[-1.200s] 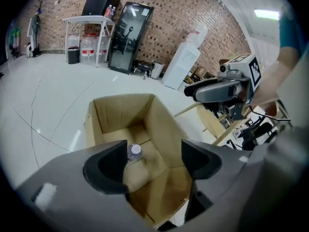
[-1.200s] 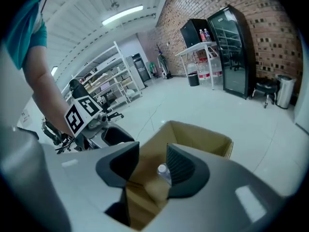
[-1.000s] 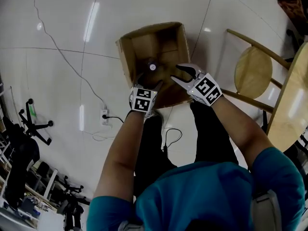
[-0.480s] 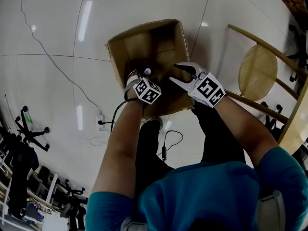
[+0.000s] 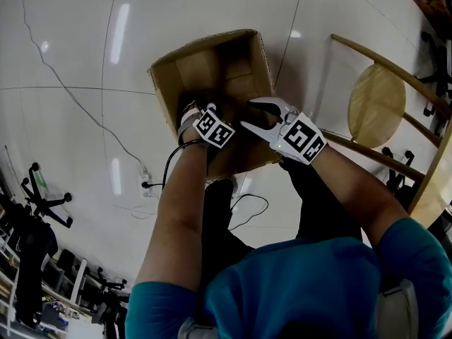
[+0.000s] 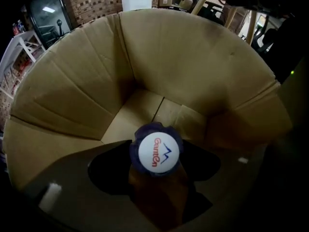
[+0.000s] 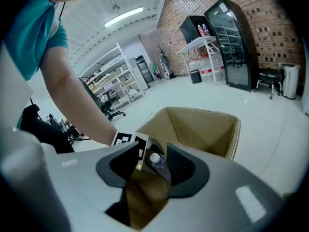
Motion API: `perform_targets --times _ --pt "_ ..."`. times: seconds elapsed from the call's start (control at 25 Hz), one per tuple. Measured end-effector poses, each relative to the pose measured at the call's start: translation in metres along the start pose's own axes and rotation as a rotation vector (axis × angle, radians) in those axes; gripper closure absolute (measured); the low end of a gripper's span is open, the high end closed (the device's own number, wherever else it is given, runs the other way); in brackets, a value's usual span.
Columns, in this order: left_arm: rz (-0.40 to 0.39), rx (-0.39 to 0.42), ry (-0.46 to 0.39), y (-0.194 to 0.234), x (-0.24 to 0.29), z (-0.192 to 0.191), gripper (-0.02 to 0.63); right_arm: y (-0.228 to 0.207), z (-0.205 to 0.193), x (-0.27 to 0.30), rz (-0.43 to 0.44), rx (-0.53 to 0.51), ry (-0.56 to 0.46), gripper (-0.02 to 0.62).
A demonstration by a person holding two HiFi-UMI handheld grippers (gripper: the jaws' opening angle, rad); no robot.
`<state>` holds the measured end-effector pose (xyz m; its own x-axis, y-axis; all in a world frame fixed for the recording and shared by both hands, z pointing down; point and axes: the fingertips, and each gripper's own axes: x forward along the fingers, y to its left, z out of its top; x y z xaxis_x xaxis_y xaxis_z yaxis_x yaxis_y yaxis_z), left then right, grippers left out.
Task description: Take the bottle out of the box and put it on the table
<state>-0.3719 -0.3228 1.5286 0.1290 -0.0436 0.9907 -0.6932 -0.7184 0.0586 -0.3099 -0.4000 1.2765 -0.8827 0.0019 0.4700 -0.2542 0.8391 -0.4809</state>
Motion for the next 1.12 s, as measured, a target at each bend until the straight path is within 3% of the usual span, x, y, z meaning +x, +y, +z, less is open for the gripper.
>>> perform_targets --times 0.28,0.48,0.56,0.68,0.88,1.12 --pt "-0.023 -0.072 -0.065 -0.004 -0.032 0.014 0.298 0.006 0.008 0.0 0.002 0.006 -0.012 0.419" --pt "-0.007 -0.214 -0.216 0.0 -0.111 0.041 0.298 0.022 0.032 -0.019 -0.001 0.016 -0.028 0.419" --pt "0.002 -0.225 -0.281 0.005 -0.155 0.056 0.298 0.032 0.051 -0.031 0.001 0.012 -0.036 0.419" --pt "0.029 -0.175 -0.359 0.007 -0.232 0.082 0.298 0.052 0.09 -0.057 0.011 -0.026 -0.046 0.419" --pt "0.095 -0.105 -0.441 0.003 -0.4 0.133 0.298 0.103 0.204 -0.139 0.018 -0.091 -0.089 0.419" --pt "0.178 -0.063 -0.533 -0.04 -0.653 0.172 0.298 0.234 0.351 -0.279 0.02 -0.226 -0.115 0.419"
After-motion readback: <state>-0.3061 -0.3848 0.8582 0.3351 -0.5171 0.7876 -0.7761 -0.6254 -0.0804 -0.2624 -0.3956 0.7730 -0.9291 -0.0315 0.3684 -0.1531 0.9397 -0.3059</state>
